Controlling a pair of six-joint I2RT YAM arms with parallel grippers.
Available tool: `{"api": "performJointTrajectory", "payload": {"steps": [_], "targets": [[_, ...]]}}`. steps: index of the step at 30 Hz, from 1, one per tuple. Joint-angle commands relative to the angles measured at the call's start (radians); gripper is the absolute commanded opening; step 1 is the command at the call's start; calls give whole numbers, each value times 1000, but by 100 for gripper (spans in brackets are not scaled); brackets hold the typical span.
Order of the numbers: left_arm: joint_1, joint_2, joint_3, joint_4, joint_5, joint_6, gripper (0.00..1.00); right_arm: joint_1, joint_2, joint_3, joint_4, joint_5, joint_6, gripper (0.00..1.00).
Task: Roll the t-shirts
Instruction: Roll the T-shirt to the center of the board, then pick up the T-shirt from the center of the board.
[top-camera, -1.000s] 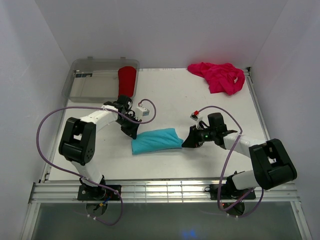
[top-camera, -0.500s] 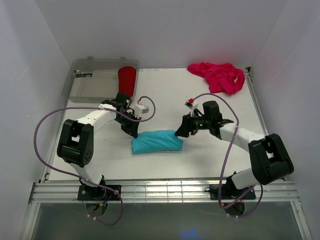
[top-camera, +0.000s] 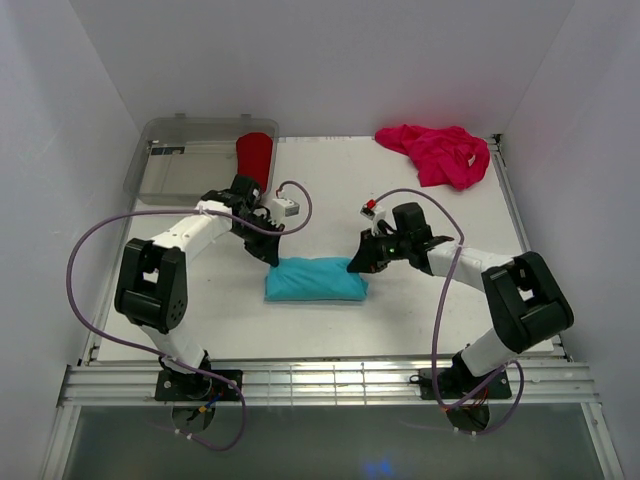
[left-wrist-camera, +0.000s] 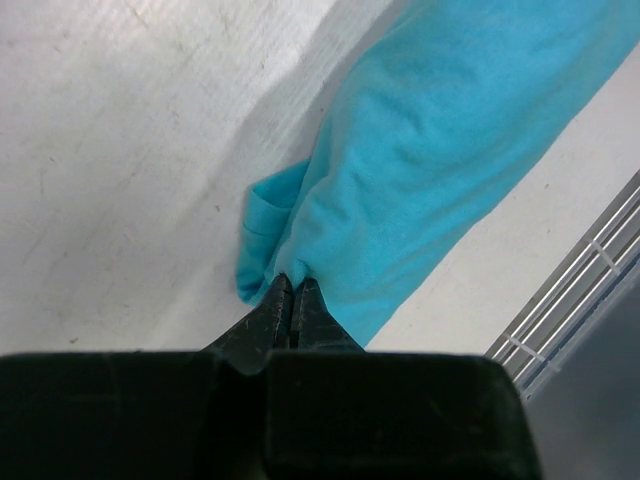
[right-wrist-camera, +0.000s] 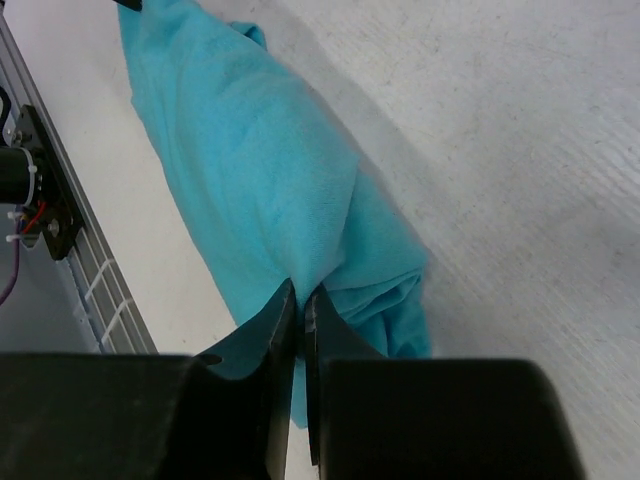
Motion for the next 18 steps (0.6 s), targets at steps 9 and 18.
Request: {"api": "performJointTrajectory", "payload": {"steps": [9, 18], "targets": [[3, 77, 96, 18, -65, -62, 1, -64, -12, -43, 51, 22, 84, 8], [-15, 72, 127, 98, -168, -94, 36, -112, 39, -69, 138, 38, 171, 8]]}}
